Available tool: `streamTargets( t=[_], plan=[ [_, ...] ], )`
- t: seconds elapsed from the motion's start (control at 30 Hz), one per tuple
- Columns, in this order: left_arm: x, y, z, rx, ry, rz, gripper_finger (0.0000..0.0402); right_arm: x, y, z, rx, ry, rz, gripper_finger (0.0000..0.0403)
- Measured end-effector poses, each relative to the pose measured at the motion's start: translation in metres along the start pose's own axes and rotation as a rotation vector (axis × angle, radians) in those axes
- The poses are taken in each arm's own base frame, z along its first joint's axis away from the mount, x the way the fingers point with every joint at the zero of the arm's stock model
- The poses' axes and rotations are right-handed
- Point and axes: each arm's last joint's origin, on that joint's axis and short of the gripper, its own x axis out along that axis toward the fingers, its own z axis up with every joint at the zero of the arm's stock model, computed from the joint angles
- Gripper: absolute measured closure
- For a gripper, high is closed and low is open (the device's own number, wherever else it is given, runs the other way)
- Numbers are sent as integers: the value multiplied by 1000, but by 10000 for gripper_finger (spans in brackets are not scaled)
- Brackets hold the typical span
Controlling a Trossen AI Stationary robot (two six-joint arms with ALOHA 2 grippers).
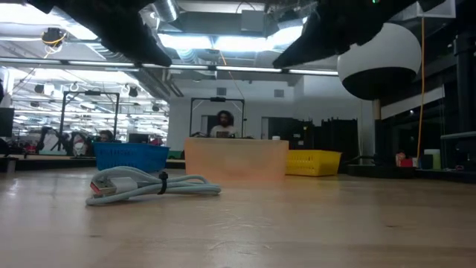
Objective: Pick and place items into bin
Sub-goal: Put the light blue USB cable wire into the blue basket
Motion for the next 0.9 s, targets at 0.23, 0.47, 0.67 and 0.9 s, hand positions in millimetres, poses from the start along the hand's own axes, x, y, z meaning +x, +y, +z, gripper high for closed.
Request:
streamTargets(
  t=[0.23, 0.47, 0.67, 0.9],
  plan=[
    [4, -20, 0, -99, 36, -31, 400, -11, 10, 13, -3, -115, 32, 400],
    [20, -55, 27, -97, 142, -22, 400, -21, 14, 17, 41, -142, 54, 401],
    [39, -84, 45, -155, 290, 24, 400, -27, 29, 9, 85, -176, 76, 398],
    [57, -119, 56, -249, 389, 49, 400, -39, 51, -31, 106, -240, 67, 398]
  ],
)
